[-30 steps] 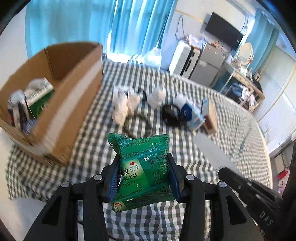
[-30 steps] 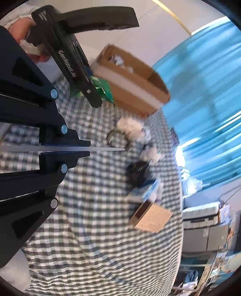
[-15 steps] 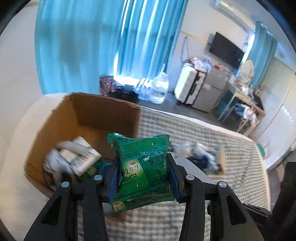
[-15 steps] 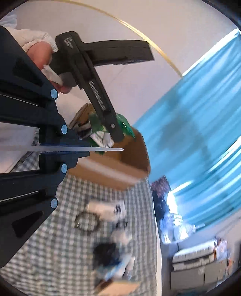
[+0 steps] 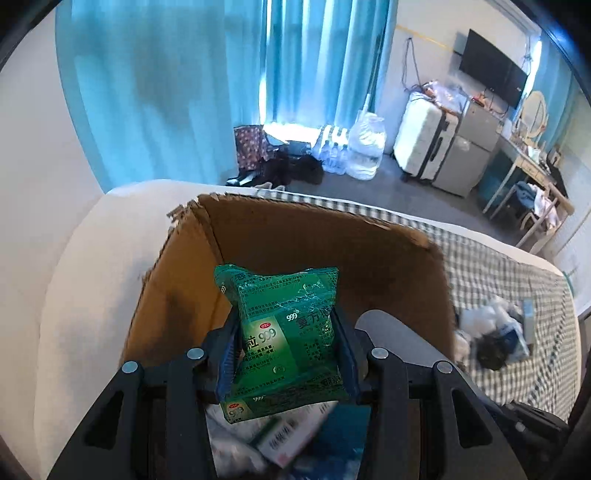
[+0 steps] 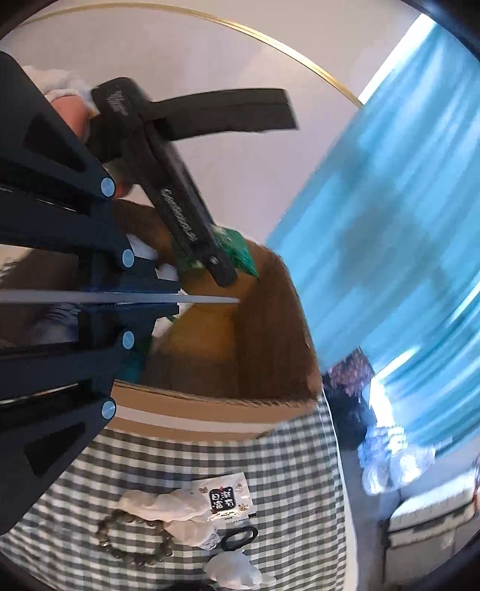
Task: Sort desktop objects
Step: 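Open both tools to drop the green packet and clear strip into the box, then move both open tools back over the remaining items on the bed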
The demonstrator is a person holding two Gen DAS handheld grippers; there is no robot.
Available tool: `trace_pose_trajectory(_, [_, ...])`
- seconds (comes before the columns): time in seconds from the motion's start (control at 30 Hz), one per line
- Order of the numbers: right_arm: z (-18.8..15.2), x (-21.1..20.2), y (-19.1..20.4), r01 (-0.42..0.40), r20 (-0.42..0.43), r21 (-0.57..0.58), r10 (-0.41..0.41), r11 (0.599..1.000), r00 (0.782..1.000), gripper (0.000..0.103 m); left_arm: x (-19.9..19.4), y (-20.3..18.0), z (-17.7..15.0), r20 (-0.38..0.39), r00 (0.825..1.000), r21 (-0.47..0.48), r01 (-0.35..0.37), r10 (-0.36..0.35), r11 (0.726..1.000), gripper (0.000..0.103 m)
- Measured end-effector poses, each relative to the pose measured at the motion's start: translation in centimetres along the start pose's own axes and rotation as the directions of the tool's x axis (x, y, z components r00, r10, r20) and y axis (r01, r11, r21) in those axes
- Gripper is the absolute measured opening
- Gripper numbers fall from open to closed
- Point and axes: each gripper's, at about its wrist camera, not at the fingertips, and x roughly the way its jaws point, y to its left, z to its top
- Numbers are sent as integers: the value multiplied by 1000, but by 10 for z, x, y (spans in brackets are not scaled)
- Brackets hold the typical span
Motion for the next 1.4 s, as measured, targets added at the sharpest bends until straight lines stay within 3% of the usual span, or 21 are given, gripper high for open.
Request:
trace_pose_trajectory(0.03, [3, 3, -3, 5, 7, 21, -5, 1000, 1000, 26, 5, 2, 3, -3, 1000, -6, -6, 6, 1000, 54])
trace_pose_trajectory(0.07, [6, 7, -8, -2, 10, 44, 2, 999, 1000, 56, 9, 3, 4, -8, 1000, -14, -8, 8, 1000, 64])
trace_pose_trajectory(0.1, [6, 8, -11, 27, 20, 64, -28, 998, 999, 67, 13, 6, 5, -20, 1000, -31, -13, 13, 999, 72])
trace_pose_trajectory(0.17, [6, 4, -18, 18, 48, 89, -22, 996, 999, 67, 18, 11, 5, -45, 999, -65, -28, 25, 997, 100])
trace_pose_trajectory(0.27, [3, -9, -27, -6, 77, 92, -2, 996, 997, 68, 19, 20, -3, -56, 998, -119, -13, 7, 993, 101])
trace_pose_trajectory(0.43, [-4, -59, -32, 120, 194, -18, -114, 993, 974, 74, 5, 16, -24, -76, 997, -150, -31, 20, 988, 101])
trace_pose_trajectory(0.53, [-13, -103, -44, 247, 271, -65, -221, 967, 937, 78, -19, -1, -38, -52, 997, -123, -58, 52, 991, 101])
trace_pose_trajectory(0.57, [-17, -123, -50, 300, 307, -72, -265, 951, 914, 78, -30, -9, -44, -38, 998, -113, -57, 53, 992, 101])
trace_pose_trajectory(0.7, [-34, -185, -72, 397, 362, -6, -369, 918, 856, 80, -83, -40, -62, 50, 999, -94, 13, -9, 995, 103])
trace_pose_trajectory(0.73, [-37, -202, -75, 413, 375, 30, -393, 910, 840, 82, -94, -47, -66, 72, 997, -101, 17, -10, 995, 103])
trace_pose_trajectory(0.8, [-42, -233, -80, 398, 406, 61, -387, 915, 828, 88, -114, -64, -73, 105, 994, -102, 34, -23, 994, 103])
trace_pose_trajectory(0.93, [-57, -288, -73, 420, 478, 41, -387, 907, 789, 91, -147, -110, -85, 147, 986, -62, 88, -79, 994, 103])
trace_pose_trajectory(1.07, [-76, -321, -70, 421, 492, 9, -371, 907, 788, 91, -173, -155, -108, 237, 969, -1, 68, -65, 998, 103])
trace_pose_trajectory(1.13, [-87, -335, -73, 438, 501, 8, -383, 899, 776, 91, -176, -174, -125, 262, 963, 11, 56, -57, 998, 103])
trace_pose_trajectory(1.27, [-106, -352, -84, 454, 505, 4, -394, 891, 768, 91, -166, -203, -150, 240, 970, 34, 30, -37, 999, 103])
trace_pose_trajectory(1.4, [-109, -350, -105, 452, 482, -3, -395, 892, 782, 91, -145, -229, -162, 188, 982, 81, -8, -7, 997, 103])
